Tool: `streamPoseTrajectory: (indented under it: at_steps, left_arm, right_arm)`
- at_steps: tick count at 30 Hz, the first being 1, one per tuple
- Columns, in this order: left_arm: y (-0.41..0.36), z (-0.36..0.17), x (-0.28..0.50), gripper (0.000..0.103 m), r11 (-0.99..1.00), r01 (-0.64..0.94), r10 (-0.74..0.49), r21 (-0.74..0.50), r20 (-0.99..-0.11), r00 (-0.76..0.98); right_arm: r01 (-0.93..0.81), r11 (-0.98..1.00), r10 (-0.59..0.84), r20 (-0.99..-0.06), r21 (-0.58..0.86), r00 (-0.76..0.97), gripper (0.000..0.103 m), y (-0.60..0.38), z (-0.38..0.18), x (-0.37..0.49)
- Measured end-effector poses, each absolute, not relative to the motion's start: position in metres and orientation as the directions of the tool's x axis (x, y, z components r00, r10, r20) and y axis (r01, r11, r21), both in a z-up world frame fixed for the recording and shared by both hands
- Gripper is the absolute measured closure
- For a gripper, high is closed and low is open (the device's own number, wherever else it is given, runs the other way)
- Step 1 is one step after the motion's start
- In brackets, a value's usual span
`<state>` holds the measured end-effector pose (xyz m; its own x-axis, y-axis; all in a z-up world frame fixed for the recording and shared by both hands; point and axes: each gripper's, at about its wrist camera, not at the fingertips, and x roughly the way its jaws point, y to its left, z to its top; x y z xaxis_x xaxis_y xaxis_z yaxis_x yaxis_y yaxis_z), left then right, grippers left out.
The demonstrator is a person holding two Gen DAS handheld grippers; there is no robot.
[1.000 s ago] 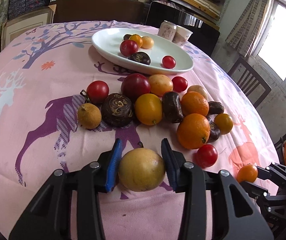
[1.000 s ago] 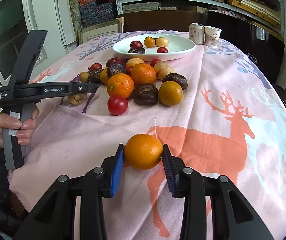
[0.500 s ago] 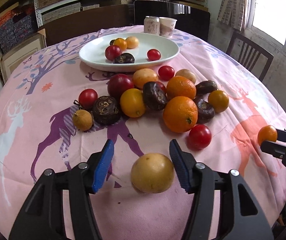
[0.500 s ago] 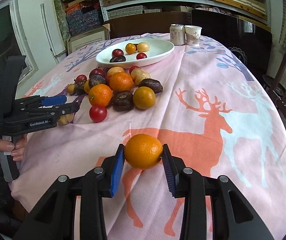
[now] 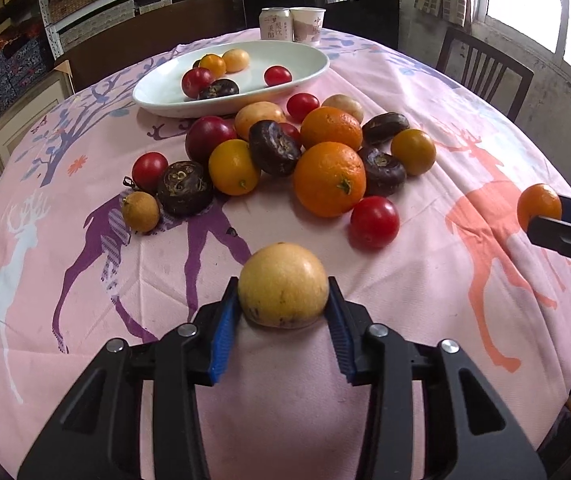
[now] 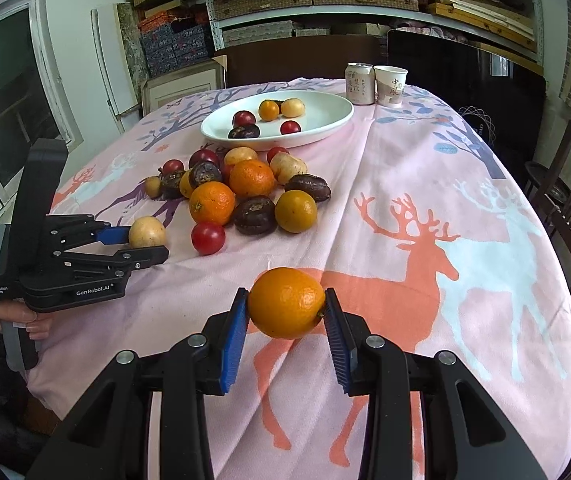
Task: Organize fruits
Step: 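Carry both fruits to the white plate and open both grippers to release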
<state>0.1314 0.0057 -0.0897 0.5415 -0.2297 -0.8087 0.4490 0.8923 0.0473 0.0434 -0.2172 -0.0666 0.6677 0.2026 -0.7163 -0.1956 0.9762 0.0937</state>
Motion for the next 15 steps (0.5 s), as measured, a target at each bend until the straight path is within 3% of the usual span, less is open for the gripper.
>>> streamPoseTrajectory:
  at_steps: [8,11,15]
  left_arm:
    - [0.019,-0.054,0.121,0.062,0.908,0.418,-0.26,0.024,-0.751,0.607]
    - [0.023,-0.032,0.13,0.062,0.933,0.356,-0.217,0.05,-0.712,0.668]
    - [0.025,-0.008,0.16,0.062,0.962,0.268,-0.169,0.05,-0.659,0.733]
  right_arm:
    - [-0.176,0.982,0.182,-0.635,0.074,0.751,0.065,-0.217,-0.049,0.048]
    - [-0.169,0.985,0.149,-0.565,0.017,0.812,0.065,-0.211,-0.034,0.063]
    - [-0.203,0.977,0.203,-0.566,0.064,0.799,0.065,-0.204,-0.024,0.105]
